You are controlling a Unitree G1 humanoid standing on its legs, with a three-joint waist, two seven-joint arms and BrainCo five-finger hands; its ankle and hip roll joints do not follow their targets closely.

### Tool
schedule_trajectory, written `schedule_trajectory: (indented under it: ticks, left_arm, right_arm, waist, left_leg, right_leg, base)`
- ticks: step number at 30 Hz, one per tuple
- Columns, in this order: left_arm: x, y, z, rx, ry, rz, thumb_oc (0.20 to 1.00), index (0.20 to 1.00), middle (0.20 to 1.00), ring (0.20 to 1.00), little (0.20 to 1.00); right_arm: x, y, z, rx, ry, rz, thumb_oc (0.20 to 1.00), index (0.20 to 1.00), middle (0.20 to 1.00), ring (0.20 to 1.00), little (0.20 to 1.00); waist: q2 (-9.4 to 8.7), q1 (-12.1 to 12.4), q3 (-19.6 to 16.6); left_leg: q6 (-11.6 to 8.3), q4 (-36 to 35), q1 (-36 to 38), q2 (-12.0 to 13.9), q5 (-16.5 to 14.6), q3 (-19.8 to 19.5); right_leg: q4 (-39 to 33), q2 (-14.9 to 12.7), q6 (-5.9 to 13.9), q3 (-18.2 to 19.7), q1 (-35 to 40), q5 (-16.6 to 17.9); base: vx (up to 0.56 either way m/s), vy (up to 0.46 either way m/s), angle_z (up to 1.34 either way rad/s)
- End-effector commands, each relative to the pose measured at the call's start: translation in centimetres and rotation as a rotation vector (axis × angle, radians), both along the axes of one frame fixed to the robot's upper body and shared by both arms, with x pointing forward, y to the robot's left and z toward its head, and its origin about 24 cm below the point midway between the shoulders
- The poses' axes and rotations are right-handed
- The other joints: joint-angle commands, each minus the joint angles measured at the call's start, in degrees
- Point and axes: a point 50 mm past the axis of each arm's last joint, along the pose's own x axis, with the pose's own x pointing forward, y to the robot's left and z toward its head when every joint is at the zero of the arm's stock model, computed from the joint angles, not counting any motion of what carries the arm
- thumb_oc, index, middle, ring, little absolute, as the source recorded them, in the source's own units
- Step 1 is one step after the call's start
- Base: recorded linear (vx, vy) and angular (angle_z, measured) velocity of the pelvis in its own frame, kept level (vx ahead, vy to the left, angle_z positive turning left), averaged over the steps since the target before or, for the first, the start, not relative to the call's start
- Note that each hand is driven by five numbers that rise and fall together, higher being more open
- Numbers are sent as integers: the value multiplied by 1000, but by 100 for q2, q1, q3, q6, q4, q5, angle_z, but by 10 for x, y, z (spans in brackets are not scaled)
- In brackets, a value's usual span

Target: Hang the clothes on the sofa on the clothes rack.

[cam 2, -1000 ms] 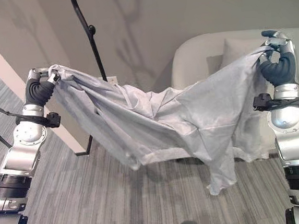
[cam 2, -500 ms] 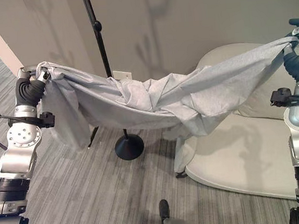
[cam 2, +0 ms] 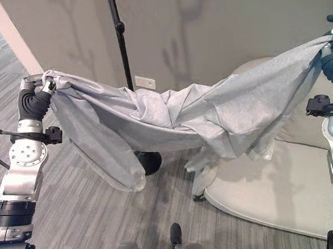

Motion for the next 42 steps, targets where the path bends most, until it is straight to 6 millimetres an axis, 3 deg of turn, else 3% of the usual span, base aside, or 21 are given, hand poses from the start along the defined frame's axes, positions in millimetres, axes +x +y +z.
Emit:
schedule_trajectory:
  ticks: [1, 5, 10, 11, 15, 17, 18, 19, 20, 23, 24, 26, 27, 28, 29, 31, 33, 38, 42]
  left_arm:
    - [-8, -4, 33, 51, -153, -47, 200, 200, 200, 200, 200]
    - [-15, -2, 34, 113, -162, -48, 200, 200, 200, 200, 200]
    - [-16, -1, 34, 113, -162, -45, 200, 200, 200, 200, 200]
    - [-18, 5, 37, 118, -171, -23, 200, 200, 200, 200, 200]
    - [-18, 7, 37, 116, -172, -16, 200, 200, 200, 200, 200]
    - [-17, 5, 39, 113, -173, -23, 200, 200, 200, 200, 200]
    - [-16, 3, 43, 123, -181, -25, 200, 200, 200, 200, 200]
    - [-15, 3, 43, 123, -182, -26, 200, 200, 200, 200, 200]
    - [-14, 1, 45, 130, -186, -28, 200, 200, 200, 200, 200]
    - [-14, 2, 50, 133, -199, -23, 200, 200, 200, 200, 200]
    - [-15, 4, 53, 134, -211, -18, 200, 200, 200, 200, 200]
    - [-16, 5, 54, 134, -215, -17, 200, 200, 200, 200, 200]
    - [-18, 5, 54, 135, -217, -19, 200, 200, 200, 200, 200]
    - [-18, 5, 54, 135, -217, -19, 200, 200, 200, 200, 200]
    - [-19, 6, 51, 127, -214, -16, 200, 200, 200, 200, 200]
    - [-19, 6, 49, 122, -212, -12, 200, 200, 200, 200, 200]
    - [-20, 6, 48, 127, -214, -5, 200, 200, 200, 200, 200]
    - [-21, 7, 49, 127, -221, 0, 200, 200, 200, 200, 200]
    - [-20, 7, 44, 85, -210, -10, 200, 200, 200, 200, 200]
  right_arm:
    - [-14, 0, 18, -58, -101, -15, 200, 200, 200, 200, 200]
    - [-10, 10, 21, -75, -121, 9, 200, 200, 200, 200, 200]
    - [-9, 11, 21, -75, -121, 11, 200, 200, 200, 200, 200]
    - [-6, 15, 25, -94, -120, 26, 200, 200, 200, 200, 200]
    - [-6, 15, 26, -98, -120, 26, 200, 200, 200, 200, 200]
    - [-8, 13, 27, -104, -114, 15, 200, 200, 200, 200, 200]
    - [-10, 12, 30, -120, -117, 4, 200, 200, 200, 200, 200]
    - [-10, 11, 30, -121, -118, 3, 200, 200, 200, 200, 200]
    - [-11, 14, 35, -132, -138, 7, 200, 200, 200, 200, 200]
    - [-10, 14, 36, -129, -144, 11, 200, 200, 200, 200, 200]
    - [-10, 14, 37, -137, -141, 10, 200, 200, 200, 200, 200]
    - [-10, 15, 38, -140, -143, 11, 200, 200, 200, 200, 200]
    - [-11, 15, 42, -139, -161, 16, 200, 200, 200, 200, 200]
    - [-11, 15, 42, -139, -161, 17, 200, 200, 200, 200, 200]
    - [-13, 13, 40, -129, -163, 12, 200, 200, 200, 200, 200]
    - [-16, 11, 38, -121, -170, 5, 200, 200, 200, 200, 200]
    - [-18, 10, 36, -122, -173, -1, 200, 200, 200, 200, 200]
    - [-22, 8, 35, -129, -170, -7, 200, 200, 200, 200, 200]
    - [-24, 7, 36, -142, -152, -3, 200, 200, 200, 200, 200]
  waist:
    - [-530, -42, -672]
    - [-420, -2, -973]
    - [-426, 21, -976]
    - [-447, 70, -1029]
    - [-475, 81, -1054]
    - [-491, 69, -1059]
    - [-486, 13, -939]
    - [-488, 18, -940]
    - [-447, -58, -796]
    - [-406, -49, -694]
    - [-375, -38, -676]
    - [-360, -54, -693]
    - [-370, -70, -677]
    - [-355, -76, -684]
    - [-393, -170, -634]
    - [-425, -263, -541]
    - [-482, -297, -482]
    - [-588, -324, -646]
    - [-529, -380, -865]
  left_leg:
    - [-131, -1456, 435, -831, 1257, 257]
    - [54, -1848, 1003, -1059, 1173, 588]
    - [61, -1870, 1023, -1064, 1175, 628]
    - [237, -1871, 1196, -1171, 971, 753]
    - [297, -1800, 1241, -1232, 852, 733]
    - [363, -1777, 1353, -1314, 714, 644]
    - [450, -1729, 1401, -1361, 711, 541]
    - [449, -1740, 1417, -1368, 673, 529]
    - [524, -1726, 1491, -1361, 678, 460]
    - [551, -1741, 1571, -1326, 638, 452]
    - [540, -1738, 1690, -1276, 553, 438]
    - [516, -1739, 1720, -1255, 501, 433]
    - [493, -1771, 1826, -1271, 426, 410]
    - [489, -1780, 1835, -1253, 419, 403]
    - [480, -1840, 2025, -1270, 340, 328]
    - [461, -1865, 2195, -1309, 262, 248]
    - [414, -1843, 2233, -1337, 259, 203]
    - [351, -1845, 2333, -1329, 139, 131]
    - [120, -1753, 2416, -947, 38, 113]
  right_leg:
    - [-2258, -770, 746, 737, 1948, -306]
    - [-2091, -1278, 1013, 849, 1859, -288]
    - [-2084, -1290, 1021, 889, 1847, -293]
    - [-1982, -1493, 1173, 917, 1730, -171]
    - [-1830, -1565, 1235, 915, 1726, -169]
    - [-1226, -1633, 1312, 917, 1572, -57]
    - [-516, -1632, 1285, 1036, 1259, 404]
    - [-457, -1637, 1293, 1050, 1240, 352]
    - [153, -1568, 1192, 1148, 973, 675]
    - [586, -1527, 1133, 1137, 713, 547]
    - [459, -1516, 1081, 1011, 481, 332]
    - [198, -1501, 1057, 928, 501, 248]
    - [-406, -1386, 1082, 859, 338, 109]
    - [-484, -1368, 1080, 842, 383, 134]
    - [-1203, -1115, 1148, 934, 233, 297]
    - [-1645, -873, 1241, 1038, -24, 519]
    - [-1976, -772, 1304, 906, -81, 728]
    - [-2338, -824, 1230, 711, 294, 941]
    - [-2306, -676, 1014, 562, 538, 754]
  base:
    - [372, 235, 11]
    - [336, 261, -49]
    - [72, 55, -60]
    - [241, 192, -12]
    - [137, 98, -1]
    - [70, 116, 13]
    - [42, 95, 12]
    - [-16, 125, 15]
    - [-6, 54, 14]
    - [15, 40, 19]
    - [125, -12, 6]
    - [135, -42, -9]
    - [111, -38, -11]
    - [230, -80, -15]
    - [206, -60, -16]
    - [198, -57, -6]
    - [113, -93, 28]
    - [161, -149, 49]
    - [215, -195, 24]
